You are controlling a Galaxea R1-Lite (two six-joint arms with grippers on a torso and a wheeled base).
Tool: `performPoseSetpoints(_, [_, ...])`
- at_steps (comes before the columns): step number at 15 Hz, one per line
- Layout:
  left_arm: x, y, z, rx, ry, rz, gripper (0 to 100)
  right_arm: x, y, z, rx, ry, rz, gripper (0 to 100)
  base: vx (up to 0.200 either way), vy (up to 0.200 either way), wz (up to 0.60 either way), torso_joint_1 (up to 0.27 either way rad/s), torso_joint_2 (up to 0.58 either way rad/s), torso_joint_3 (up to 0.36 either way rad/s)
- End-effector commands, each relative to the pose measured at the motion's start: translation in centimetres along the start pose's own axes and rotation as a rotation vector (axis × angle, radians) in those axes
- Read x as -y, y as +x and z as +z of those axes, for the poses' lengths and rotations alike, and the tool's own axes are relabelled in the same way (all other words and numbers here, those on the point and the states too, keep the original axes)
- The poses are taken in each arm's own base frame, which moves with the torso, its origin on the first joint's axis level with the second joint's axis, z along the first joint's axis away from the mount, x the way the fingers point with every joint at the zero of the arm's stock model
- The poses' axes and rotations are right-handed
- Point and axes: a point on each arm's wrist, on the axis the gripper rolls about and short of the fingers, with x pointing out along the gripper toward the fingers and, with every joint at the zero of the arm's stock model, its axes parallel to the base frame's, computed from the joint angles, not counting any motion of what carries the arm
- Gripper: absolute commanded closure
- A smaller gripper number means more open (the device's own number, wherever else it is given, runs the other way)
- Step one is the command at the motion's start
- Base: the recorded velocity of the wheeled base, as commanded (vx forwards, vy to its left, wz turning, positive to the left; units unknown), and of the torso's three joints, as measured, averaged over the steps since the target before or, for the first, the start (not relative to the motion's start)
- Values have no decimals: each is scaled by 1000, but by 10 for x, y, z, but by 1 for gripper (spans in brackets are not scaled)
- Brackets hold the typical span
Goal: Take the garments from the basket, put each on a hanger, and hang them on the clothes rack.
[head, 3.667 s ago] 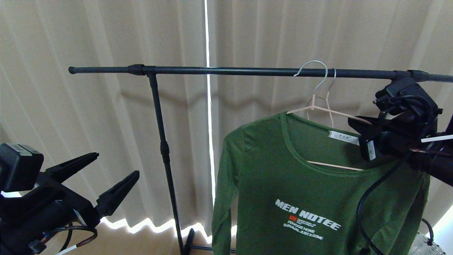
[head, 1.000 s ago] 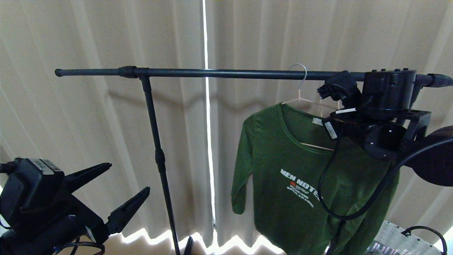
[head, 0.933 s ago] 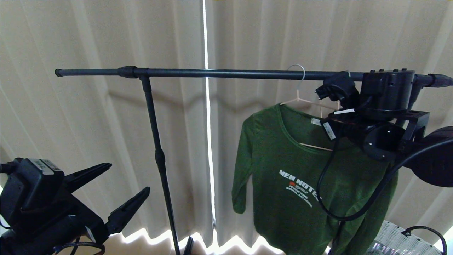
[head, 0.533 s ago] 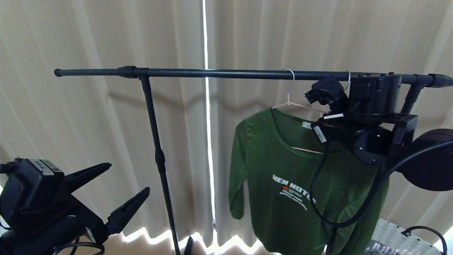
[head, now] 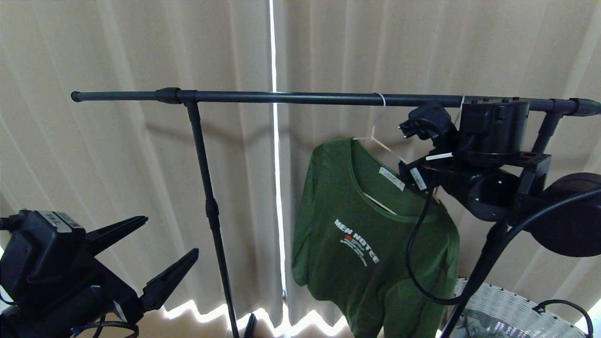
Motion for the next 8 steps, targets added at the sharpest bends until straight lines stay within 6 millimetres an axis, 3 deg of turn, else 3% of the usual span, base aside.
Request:
performPoseSetpoints(1, [0, 0, 0, 3, 0, 1, 0, -1, -4, 2, 12, 9, 14, 0, 0, 0, 0, 0, 0, 0])
performPoseSetpoints(8, [0, -2, 2, 13, -1, 3, 0, -1, -16, 6, 70, 74, 130, 0, 0, 0, 0, 0, 0, 0])
